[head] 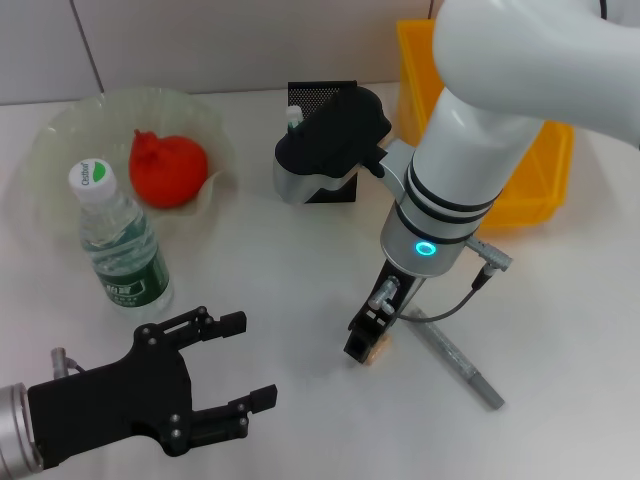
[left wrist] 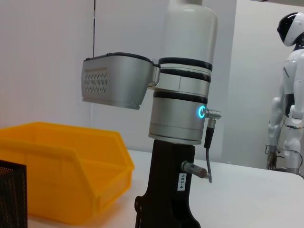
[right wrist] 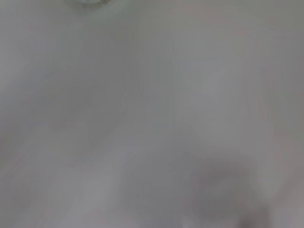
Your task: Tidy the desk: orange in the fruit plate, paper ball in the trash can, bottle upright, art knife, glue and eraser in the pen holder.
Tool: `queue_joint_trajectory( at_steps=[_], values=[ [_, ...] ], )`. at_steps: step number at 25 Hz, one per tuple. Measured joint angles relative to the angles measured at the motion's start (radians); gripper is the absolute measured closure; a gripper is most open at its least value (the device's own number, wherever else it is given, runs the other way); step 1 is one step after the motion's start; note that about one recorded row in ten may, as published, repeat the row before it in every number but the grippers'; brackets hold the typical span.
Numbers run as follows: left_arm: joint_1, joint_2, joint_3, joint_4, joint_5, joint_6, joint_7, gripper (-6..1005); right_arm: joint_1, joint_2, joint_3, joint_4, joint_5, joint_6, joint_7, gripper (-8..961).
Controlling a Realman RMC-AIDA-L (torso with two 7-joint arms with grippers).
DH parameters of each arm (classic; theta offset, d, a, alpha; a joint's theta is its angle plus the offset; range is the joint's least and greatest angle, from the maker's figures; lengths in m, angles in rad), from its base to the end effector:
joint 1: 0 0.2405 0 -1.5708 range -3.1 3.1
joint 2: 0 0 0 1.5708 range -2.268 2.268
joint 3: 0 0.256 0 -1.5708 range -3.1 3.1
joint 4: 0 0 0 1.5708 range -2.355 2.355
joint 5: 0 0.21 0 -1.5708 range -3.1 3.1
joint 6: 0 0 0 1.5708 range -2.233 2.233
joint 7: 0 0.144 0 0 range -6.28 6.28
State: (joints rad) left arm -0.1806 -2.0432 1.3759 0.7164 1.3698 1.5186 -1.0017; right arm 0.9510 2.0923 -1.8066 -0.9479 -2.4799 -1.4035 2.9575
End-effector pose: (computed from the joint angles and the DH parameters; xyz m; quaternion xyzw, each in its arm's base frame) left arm -0.2699 0.2411 -0.0368 -0.9393 -0.0917 -0.3097 0.1159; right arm 0.1284 0.3536 -0.0992 -0.8892 0.3377 -0.2796 0.1307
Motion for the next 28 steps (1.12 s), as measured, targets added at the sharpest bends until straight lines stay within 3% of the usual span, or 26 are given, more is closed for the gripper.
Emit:
queue_joint_trajectory(
  at_steps=[28],
  values=[
    [-0.003, 0.000, 0.000, 0.000, 0.000, 0.000, -0.004, 200, 0.001, 0.000, -0.014, 0.005, 0.006, -0.002, 0.000, 554]
  ],
)
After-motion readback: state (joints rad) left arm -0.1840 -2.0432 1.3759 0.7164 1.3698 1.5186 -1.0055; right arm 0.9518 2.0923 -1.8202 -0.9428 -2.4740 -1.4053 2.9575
